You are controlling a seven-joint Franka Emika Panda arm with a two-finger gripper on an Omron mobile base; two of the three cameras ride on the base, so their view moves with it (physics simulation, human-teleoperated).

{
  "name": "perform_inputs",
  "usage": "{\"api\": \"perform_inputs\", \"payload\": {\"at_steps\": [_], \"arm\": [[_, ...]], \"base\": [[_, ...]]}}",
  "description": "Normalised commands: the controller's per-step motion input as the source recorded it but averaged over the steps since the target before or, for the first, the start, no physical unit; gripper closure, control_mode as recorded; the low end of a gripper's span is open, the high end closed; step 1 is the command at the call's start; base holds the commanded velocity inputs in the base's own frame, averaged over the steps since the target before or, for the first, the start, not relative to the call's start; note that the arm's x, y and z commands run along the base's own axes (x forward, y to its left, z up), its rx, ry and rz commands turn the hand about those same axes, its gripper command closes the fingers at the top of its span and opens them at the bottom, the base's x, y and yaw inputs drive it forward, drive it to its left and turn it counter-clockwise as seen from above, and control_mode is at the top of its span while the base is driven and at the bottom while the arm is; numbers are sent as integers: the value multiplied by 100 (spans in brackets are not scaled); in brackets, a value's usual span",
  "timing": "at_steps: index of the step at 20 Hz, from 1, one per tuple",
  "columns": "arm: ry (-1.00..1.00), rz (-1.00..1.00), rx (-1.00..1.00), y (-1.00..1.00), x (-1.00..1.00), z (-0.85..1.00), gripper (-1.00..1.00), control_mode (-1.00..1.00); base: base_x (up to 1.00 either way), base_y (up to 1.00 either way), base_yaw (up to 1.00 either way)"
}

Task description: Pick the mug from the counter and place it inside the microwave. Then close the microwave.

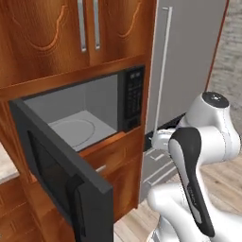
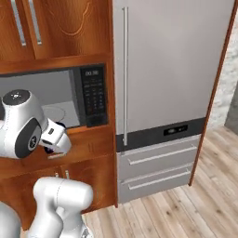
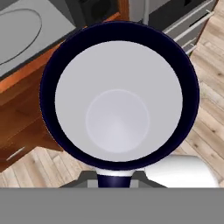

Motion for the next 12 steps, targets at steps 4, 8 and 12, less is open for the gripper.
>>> {"api": "perform_inputs", "payload": {"at_steps": [4, 8, 12], "arm": [[0, 0, 0, 0, 0, 0, 100, 100], [0, 0, 0, 0, 0, 0, 100, 100], [0, 0, 0, 0, 0, 0, 100, 100]], "base": [[0, 19, 66], [0, 0, 66], [0, 0, 64]]}}
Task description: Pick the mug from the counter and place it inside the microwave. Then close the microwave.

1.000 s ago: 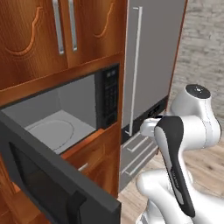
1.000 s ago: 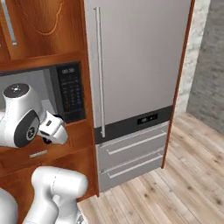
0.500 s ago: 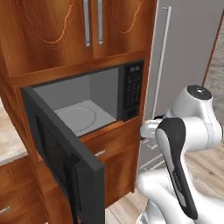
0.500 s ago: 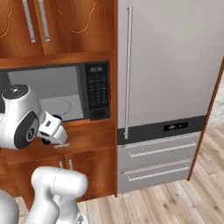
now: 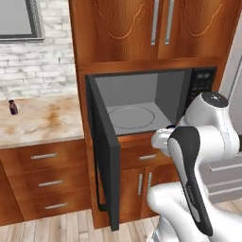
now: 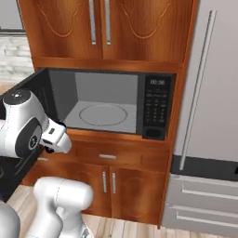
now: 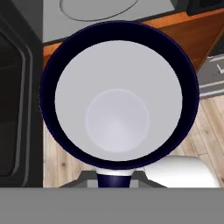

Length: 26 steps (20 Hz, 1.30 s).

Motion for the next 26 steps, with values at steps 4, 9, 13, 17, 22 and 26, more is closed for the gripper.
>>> {"api": "perform_inputs", "payload": {"at_steps": [4, 9, 13, 17, 22, 26], "arm": [[0, 0, 0, 0, 0, 0, 100, 100], [0, 0, 0, 0, 0, 0, 100, 100], [0, 0, 0, 0, 0, 0, 100, 100], [0, 0, 0, 0, 0, 0, 100, 100], [0, 0, 0, 0, 0, 0, 100, 100], [0, 0, 0, 0, 0, 0, 100, 100]], "base": [[0, -16, 37], [-6, -36, 8], [-50, -24, 2], [-51, -5, 0], [-34, 0, 5], [-38, 0, 0]]}}
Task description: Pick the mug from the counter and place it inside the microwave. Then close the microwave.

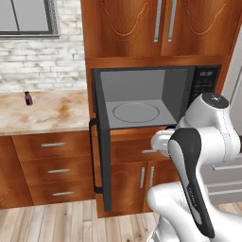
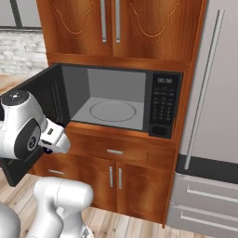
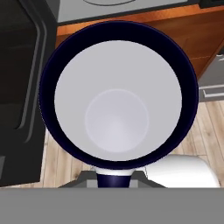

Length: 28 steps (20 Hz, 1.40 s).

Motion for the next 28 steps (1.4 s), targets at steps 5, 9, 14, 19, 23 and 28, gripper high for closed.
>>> {"api": "perform_inputs", "payload": {"at_steps": [5, 9, 14, 19, 23, 28], "arm": [[0, 0, 0, 0, 0, 0, 100, 100], [0, 0, 0, 0, 0, 0, 100, 100], [0, 0, 0, 0, 0, 0, 100, 100], [0, 0, 0, 0, 0, 0, 100, 100], [0, 0, 0, 0, 0, 0, 100, 100], [0, 0, 0, 0, 0, 0, 100, 100]], "base": [[-13, -12, -2], [-2, -29, -10], [0, -10, -5], [0, 0, 0], [0, 0, 0], [0, 0, 0]]}}
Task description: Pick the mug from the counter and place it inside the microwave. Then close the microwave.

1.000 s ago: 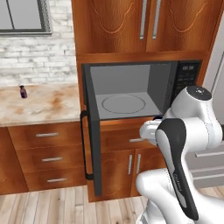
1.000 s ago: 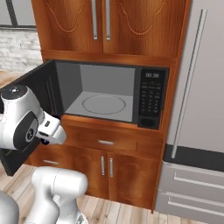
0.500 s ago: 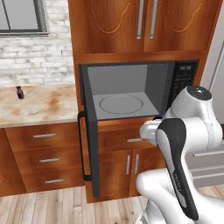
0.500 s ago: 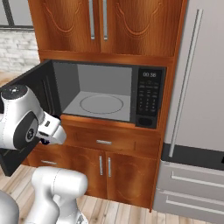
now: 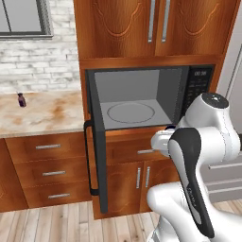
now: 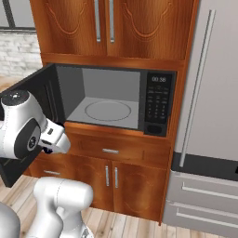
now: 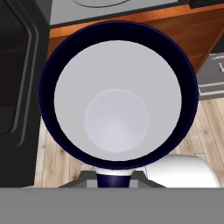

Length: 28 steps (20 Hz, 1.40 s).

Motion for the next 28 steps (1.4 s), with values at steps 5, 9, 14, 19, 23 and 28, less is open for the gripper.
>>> {"api": "perform_inputs", "payload": {"at_steps": [5, 9, 14, 19, 23, 28], "arm": [[0, 0, 0, 0, 0, 0, 100, -100], [0, 0, 0, 0, 24, 0, 100, -100], [4, 1, 0, -2, 27, 0, 100, -100], [8, 0, 0, -15, 77, -4, 100, -100], [8, 0, 0, -24, 61, -10, 100, -100], [7, 0, 0, -30, 45, -13, 100, -100]], "base": [[0, 0, 0], [0, 0, 0], [0, 0, 0], [0, 0, 0], [0, 0, 0], [0, 0, 0]]}}
